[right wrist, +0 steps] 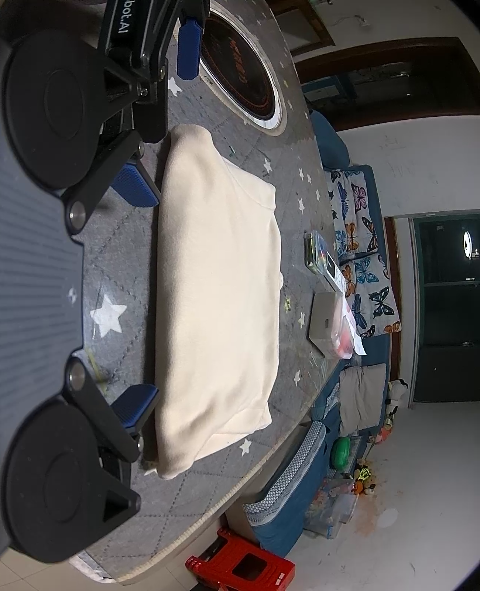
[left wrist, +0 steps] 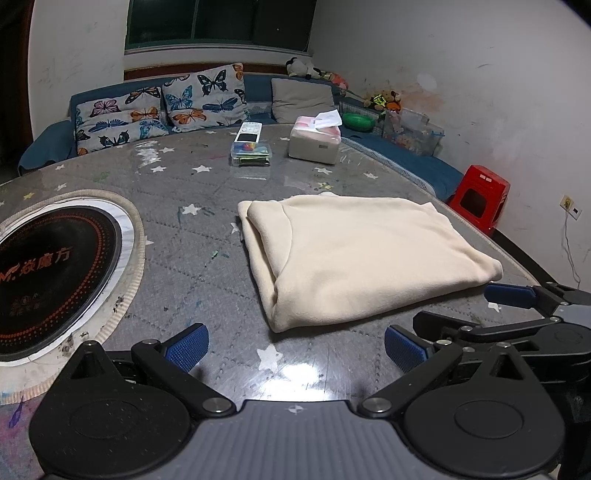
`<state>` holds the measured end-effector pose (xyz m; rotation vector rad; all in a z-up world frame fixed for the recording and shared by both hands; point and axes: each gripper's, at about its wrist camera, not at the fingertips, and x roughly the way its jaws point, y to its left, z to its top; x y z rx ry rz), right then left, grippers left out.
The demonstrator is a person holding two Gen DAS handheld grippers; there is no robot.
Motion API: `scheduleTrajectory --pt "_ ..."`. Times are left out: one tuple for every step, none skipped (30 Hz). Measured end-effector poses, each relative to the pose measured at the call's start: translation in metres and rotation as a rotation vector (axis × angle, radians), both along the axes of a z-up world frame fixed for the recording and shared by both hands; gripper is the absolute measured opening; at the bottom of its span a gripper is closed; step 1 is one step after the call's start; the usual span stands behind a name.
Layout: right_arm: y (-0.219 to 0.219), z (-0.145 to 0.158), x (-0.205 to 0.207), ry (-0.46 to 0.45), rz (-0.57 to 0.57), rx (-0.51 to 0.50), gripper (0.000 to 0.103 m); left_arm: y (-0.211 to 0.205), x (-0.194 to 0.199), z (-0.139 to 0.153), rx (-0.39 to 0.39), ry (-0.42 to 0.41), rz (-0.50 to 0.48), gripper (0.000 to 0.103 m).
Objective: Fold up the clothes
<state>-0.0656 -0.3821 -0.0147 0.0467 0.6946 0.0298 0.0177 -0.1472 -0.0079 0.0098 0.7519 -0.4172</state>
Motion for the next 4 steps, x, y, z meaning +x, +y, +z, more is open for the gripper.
scheduleTrajectory --pt "-0.0004 -0.0001 0.0001 0.0 0.0 0.0 0.103 -0.0001 0.0005 -0.0001 0.0 0.001 0.0 0.103" --pt "-0.0005 -0.0003 0.0002 0.001 0.0 0.0 0.103 0.0 0.0014 -0.0003 -0.001 0.003 0.001 0.103" --pt "-0.0003 -0.0006 0.0002 0.001 0.001 -0.001 0.103 0.0001 0.0021 -0.0004 -0.002 0.005 -0.001 0.103" --pt "-0.0001 -0.0008 0.0 0.001 0.002 -0.002 0.103 0.0002 0.0027 -0.0005 -0.003 0.007 -0.004 0.103"
